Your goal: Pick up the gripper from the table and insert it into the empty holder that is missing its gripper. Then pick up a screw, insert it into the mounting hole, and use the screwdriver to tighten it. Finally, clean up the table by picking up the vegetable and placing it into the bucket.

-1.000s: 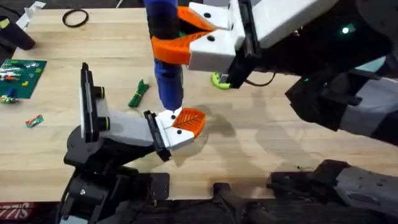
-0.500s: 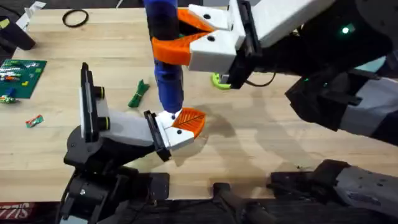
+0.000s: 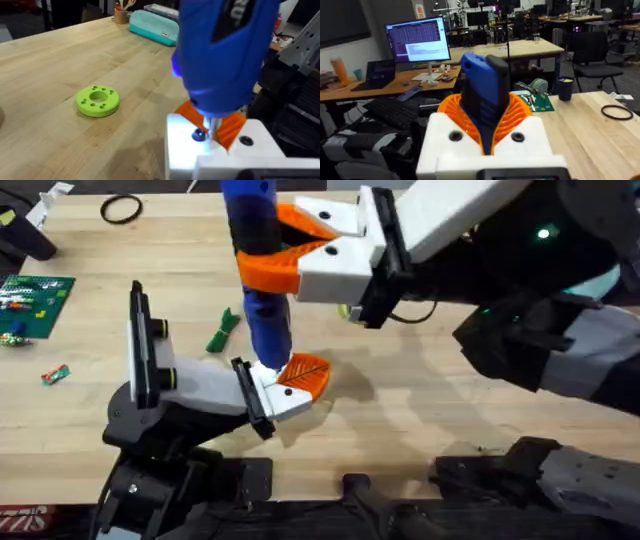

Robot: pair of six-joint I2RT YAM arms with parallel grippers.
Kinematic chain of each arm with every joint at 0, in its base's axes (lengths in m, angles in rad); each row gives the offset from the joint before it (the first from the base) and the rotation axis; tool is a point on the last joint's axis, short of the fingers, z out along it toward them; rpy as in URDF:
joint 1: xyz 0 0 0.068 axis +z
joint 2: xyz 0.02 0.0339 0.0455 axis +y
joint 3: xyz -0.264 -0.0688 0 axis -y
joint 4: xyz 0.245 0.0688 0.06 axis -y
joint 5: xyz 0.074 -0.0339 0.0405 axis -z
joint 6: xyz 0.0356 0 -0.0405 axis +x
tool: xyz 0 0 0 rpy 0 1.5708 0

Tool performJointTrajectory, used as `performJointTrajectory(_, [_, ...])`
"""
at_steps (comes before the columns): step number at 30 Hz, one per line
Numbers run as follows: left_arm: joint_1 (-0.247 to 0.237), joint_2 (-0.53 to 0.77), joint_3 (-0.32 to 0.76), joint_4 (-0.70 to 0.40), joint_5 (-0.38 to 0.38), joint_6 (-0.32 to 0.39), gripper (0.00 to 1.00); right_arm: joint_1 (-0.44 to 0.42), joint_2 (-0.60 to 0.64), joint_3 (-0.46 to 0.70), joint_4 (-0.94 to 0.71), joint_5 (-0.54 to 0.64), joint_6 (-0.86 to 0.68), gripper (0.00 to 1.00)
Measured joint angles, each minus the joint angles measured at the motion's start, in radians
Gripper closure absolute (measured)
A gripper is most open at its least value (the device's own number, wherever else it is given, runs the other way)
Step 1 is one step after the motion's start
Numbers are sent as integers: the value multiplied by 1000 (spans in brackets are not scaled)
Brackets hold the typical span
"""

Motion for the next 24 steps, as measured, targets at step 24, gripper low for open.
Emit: performJointTrajectory(24, [0, 0, 0, 0, 0, 0, 983, 0, 14, 0, 22, 12, 0, 951])
